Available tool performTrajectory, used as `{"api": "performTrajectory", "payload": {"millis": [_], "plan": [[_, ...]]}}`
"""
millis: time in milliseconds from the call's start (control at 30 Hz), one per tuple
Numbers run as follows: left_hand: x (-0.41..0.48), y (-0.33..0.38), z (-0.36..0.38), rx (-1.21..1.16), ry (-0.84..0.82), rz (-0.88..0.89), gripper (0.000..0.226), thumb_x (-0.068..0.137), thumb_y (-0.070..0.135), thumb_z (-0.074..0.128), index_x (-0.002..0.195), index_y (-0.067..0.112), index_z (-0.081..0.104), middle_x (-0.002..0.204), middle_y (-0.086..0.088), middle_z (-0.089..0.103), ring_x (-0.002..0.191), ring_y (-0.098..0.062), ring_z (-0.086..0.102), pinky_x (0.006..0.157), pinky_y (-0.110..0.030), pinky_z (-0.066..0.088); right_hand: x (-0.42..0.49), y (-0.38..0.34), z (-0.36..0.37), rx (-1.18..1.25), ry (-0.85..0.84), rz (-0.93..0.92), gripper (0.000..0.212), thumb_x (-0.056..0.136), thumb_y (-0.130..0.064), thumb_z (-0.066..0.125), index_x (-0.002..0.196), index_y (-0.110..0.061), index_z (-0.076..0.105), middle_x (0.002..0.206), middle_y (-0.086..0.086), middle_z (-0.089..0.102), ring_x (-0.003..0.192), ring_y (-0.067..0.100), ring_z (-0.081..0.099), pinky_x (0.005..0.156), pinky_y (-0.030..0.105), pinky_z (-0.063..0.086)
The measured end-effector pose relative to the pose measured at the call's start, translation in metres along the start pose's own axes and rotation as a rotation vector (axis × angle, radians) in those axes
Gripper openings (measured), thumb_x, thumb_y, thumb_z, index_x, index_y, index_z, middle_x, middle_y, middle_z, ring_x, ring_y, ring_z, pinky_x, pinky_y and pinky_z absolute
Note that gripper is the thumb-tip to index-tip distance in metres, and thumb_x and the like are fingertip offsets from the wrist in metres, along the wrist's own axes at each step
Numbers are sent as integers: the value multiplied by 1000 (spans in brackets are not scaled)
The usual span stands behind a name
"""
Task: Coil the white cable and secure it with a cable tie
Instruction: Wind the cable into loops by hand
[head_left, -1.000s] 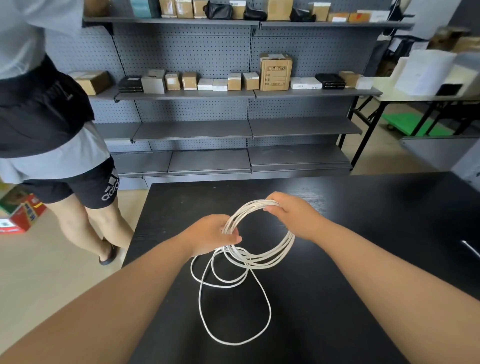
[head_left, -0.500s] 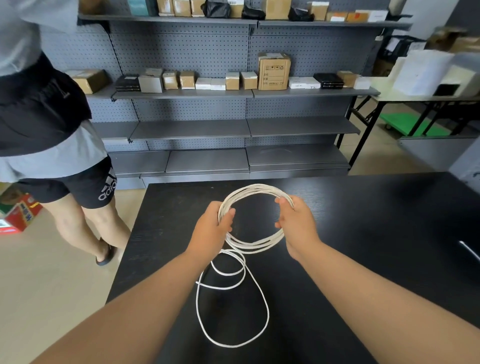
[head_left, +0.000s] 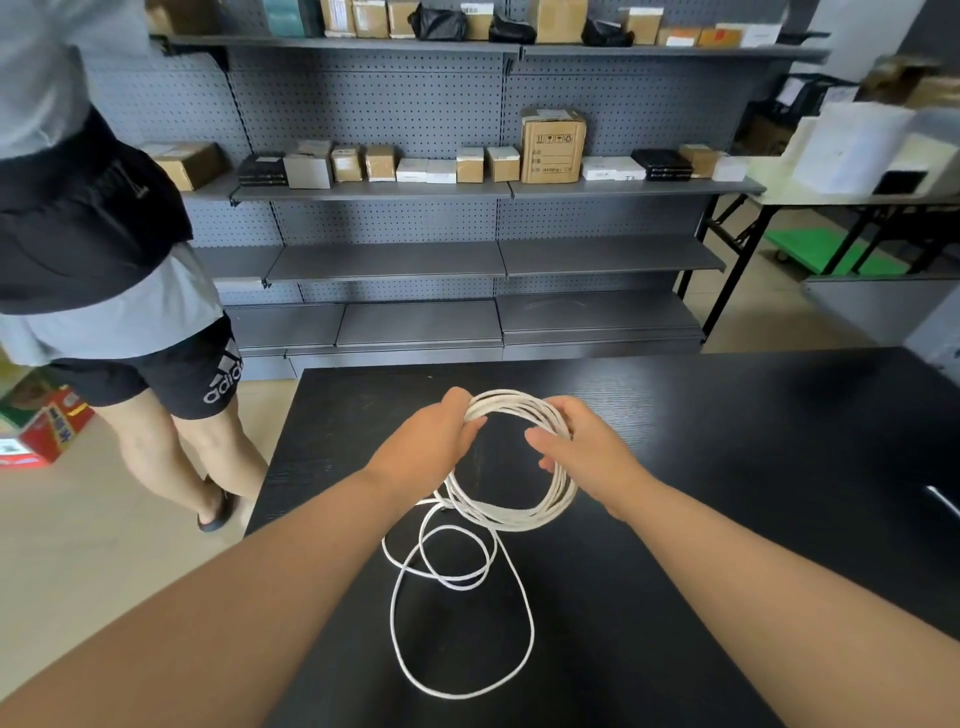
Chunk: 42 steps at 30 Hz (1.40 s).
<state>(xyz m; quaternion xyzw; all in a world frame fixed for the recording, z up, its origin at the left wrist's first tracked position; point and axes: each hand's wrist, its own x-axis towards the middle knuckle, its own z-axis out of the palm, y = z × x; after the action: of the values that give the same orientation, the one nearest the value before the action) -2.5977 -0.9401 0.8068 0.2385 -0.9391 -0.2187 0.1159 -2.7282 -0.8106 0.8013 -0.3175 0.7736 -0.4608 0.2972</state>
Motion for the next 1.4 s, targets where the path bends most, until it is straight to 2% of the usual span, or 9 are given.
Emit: {"api": "performTrajectory", "payload": {"millis": [233,400,567,667,800,933,1067,1300,1400], "plan": [[8,-6,-10,-193,-230,-154,25,89,41,56,91,16,55,76,5,53,68,-11,49,61,-25,36,5,-6,-1,-542,3,-219,22,98,-32,39,108,-15,47,66,-8,44,63,13,44,58,31,37],[7,-11,-15,-597,-371,-296,15,83,23,69,95,13,66,91,-1,65,85,-13,56,75,-24,41,7,-6,-5,-492,119,-269,19,98,-30,40,103,-15,50,64,-9,43,67,21,46,55,30,34],[2,-12,1,-819,-176,-344,11,92,27,56,92,17,60,96,0,72,102,-22,63,91,-35,44,7,-2,2,-235,326,-175,20,98,-27,40,96,-11,52,65,-9,45,69,20,45,56,30,33],[-2,6,19,-896,45,-367,17,98,27,42,99,13,52,84,0,73,86,-14,69,85,-28,51,2,-4,15,-83,411,-116,17,98,-26,39,89,-14,48,65,-8,44,63,12,42,55,28,32],[-6,20,32,-811,250,-352,15,100,27,37,98,17,48,70,1,54,54,-11,58,50,-10,44,2,-3,30,110,490,-15,18,98,-26,40,86,-16,48,65,-5,45,60,11,41,57,28,37],[-5,16,34,-668,266,-309,18,100,28,36,103,19,51,67,4,48,55,-11,47,50,-20,46,5,1,39,318,479,104,22,96,-31,41,76,-25,49,64,-3,44,59,17,41,64,37,43],[3,4,27,-512,267,-261,22,99,31,36,94,18,53,63,9,45,58,-10,44,59,-28,38,1,-1,32,362,316,180,15,97,-24,41,93,-15,52,70,3,49,58,16,50,60,28,51],[11,-1,6,-191,61,-74,27,99,30,38,109,12,56,79,-1,57,72,-17,51,62,-25,33,8,-9,9,-152,42,-21,42,90,-20,56,128,-21,39,105,-2,56,91,20,62,83,33,50],[12,1,-3,-121,-19,-6,28,100,30,37,107,11,56,78,-3,57,66,-17,51,60,-27,36,10,-16,10,-392,-56,-119,32,93,-29,50,122,-17,44,89,-4,54,84,19,55,76,33,46]]}}
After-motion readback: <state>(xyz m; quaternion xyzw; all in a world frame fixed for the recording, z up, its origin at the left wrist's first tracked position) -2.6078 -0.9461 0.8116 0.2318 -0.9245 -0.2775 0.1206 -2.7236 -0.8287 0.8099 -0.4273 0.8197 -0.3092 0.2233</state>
